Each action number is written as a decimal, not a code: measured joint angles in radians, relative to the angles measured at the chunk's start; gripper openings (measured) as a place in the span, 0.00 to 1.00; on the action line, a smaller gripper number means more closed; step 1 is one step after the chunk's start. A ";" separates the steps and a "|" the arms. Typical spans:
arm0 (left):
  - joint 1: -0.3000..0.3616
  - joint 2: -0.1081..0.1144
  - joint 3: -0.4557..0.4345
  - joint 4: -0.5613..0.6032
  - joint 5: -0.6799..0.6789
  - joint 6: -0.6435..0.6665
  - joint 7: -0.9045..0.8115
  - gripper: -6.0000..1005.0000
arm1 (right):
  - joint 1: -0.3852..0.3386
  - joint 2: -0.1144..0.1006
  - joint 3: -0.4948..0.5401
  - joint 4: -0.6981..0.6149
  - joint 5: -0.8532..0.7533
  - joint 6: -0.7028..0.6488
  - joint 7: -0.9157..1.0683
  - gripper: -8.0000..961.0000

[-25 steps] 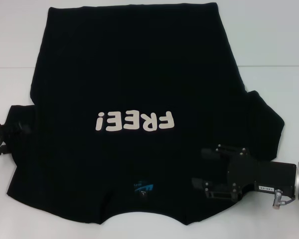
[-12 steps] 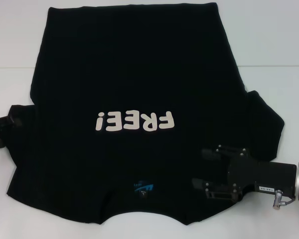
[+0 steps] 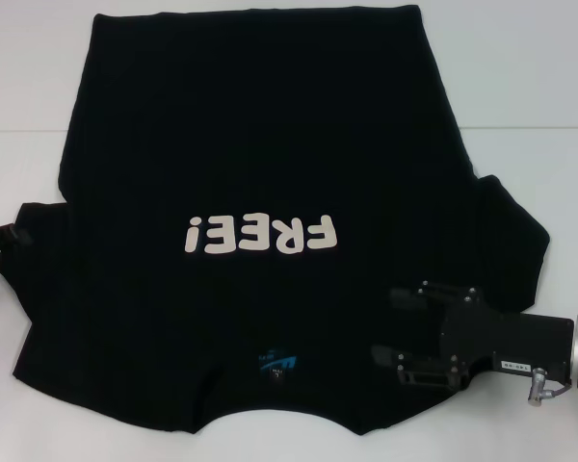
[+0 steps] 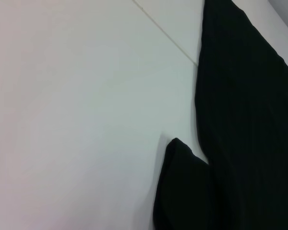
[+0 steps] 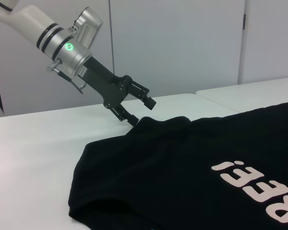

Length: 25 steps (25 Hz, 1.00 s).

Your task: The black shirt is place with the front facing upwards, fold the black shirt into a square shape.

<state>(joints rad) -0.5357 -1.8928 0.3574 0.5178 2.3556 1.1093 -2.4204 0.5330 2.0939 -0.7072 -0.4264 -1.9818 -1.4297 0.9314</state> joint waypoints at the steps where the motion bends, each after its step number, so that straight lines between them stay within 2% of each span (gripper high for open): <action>1: -0.001 0.000 0.001 -0.001 0.000 -0.003 0.000 0.88 | 0.000 0.000 0.000 0.000 0.000 0.000 0.000 0.84; 13: -0.014 -0.018 0.021 -0.004 0.001 -0.028 0.001 0.88 | 0.001 0.000 0.000 0.000 0.000 0.000 0.000 0.84; 25: -0.024 -0.021 0.069 0.000 0.001 -0.029 0.003 0.87 | 0.001 0.000 0.000 0.000 0.000 0.000 0.000 0.84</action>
<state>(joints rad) -0.5598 -1.9138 0.4265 0.5181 2.3567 1.0798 -2.4175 0.5338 2.0938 -0.7071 -0.4264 -1.9818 -1.4296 0.9311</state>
